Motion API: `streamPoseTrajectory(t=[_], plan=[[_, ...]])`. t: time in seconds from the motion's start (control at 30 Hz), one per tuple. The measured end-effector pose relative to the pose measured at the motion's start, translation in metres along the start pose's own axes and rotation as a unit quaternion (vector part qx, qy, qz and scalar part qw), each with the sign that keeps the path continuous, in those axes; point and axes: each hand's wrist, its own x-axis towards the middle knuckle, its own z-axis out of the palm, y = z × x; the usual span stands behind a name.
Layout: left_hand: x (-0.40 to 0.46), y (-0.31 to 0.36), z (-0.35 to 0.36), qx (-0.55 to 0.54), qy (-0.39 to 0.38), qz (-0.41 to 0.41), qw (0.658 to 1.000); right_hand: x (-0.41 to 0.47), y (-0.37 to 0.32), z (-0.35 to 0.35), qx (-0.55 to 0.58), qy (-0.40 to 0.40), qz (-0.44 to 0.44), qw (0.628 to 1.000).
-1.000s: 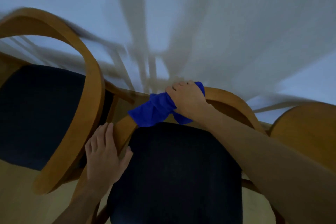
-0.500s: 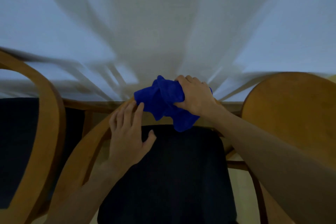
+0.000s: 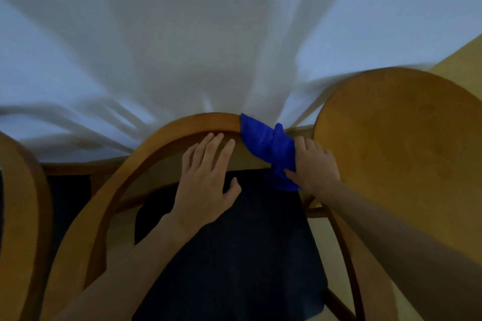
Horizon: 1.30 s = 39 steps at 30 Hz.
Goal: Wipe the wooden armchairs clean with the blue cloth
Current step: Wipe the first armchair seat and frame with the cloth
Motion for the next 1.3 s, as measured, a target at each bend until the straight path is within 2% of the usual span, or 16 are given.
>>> streamPoseTrajectory(t=[0.2,0.43,0.7,0.9,1.13,1.3], plan=[[0.008,0.046,0.015,-0.021,-0.065,0.087,0.994,-0.038,0.025,0.015,0.007,0.052,0.081,0.995],[0.000,0.097,0.035,-0.037,-0.104,0.156,0.982,-0.094,0.046,0.033,0.027,0.072,0.195,0.978],[-0.045,0.144,0.057,-0.073,-0.153,0.223,0.960,-0.197,0.063,0.067,0.079,0.028,0.322,0.943],[-0.098,0.172,0.064,-0.072,-0.196,0.278,0.937,-0.287,0.051,0.094,0.138,-0.017,0.411,0.901],[-0.159,0.185,0.052,-0.085,-0.239,0.292,0.922,-0.356,0.044,0.105,0.259,-0.064,0.413,0.871],[-0.171,0.199,0.056,-0.082,-0.250,0.299,0.917,-0.373,0.070,0.102,0.248,-0.088,0.401,0.878]])
